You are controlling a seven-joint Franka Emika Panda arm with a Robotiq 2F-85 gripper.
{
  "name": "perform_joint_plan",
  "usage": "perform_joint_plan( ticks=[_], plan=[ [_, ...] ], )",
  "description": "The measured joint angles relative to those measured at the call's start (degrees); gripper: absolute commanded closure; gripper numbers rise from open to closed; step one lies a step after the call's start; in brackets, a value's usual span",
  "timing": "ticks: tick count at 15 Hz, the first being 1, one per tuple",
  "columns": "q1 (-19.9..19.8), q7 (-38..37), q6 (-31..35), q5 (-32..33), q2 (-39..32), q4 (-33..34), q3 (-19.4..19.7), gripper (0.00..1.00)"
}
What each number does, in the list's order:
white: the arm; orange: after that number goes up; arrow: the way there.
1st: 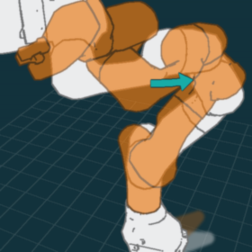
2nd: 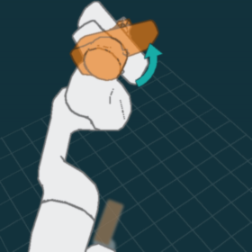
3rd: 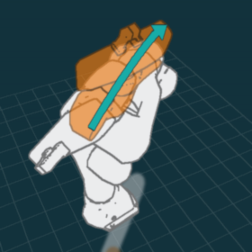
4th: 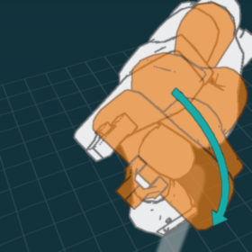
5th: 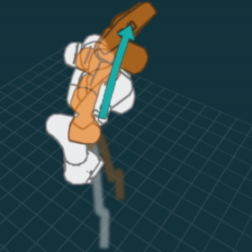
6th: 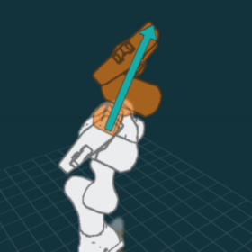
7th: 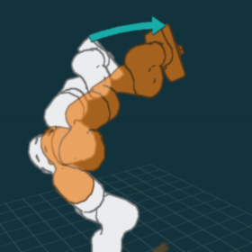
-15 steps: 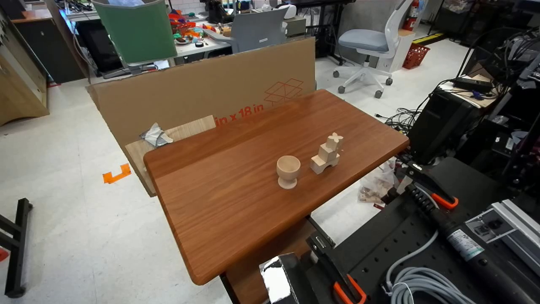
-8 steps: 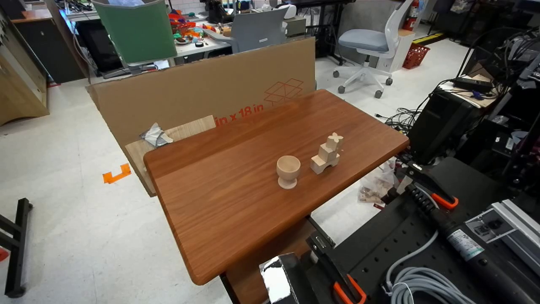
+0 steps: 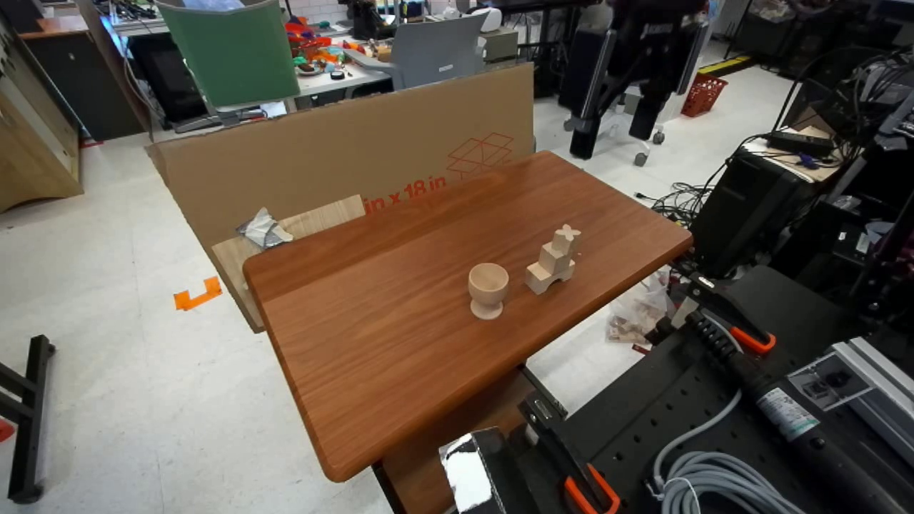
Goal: Remove the X shaped block from the top of the stack
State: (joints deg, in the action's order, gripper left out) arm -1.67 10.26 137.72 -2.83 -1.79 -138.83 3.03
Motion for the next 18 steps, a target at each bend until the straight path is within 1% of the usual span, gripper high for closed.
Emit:
perform_joint_plan(
  ticks=[4,8,10,14,16,18],
  plan=[
    [0.8,-1.5,3.3,5.7,-5.4,0.2,-1.4,0.0],
    [1.0,-3.1,4.0,9.4,-9.6,1.6,-1.5,0.0],
    [1.1,-3.7,4.0,10.5,-11.3,2.7,-1.5,0.0],
    [1.5,-3.7,4.0,10.6,-14.3,4.8,-1.8,0.0],
    [1.8,-3.7,4.0,10.6,-15.6,5.7,-1.9,0.28],
    [2.2,-3.8,4.0,10.6,-16.6,6.5,-1.9,0.42]
  ],
)
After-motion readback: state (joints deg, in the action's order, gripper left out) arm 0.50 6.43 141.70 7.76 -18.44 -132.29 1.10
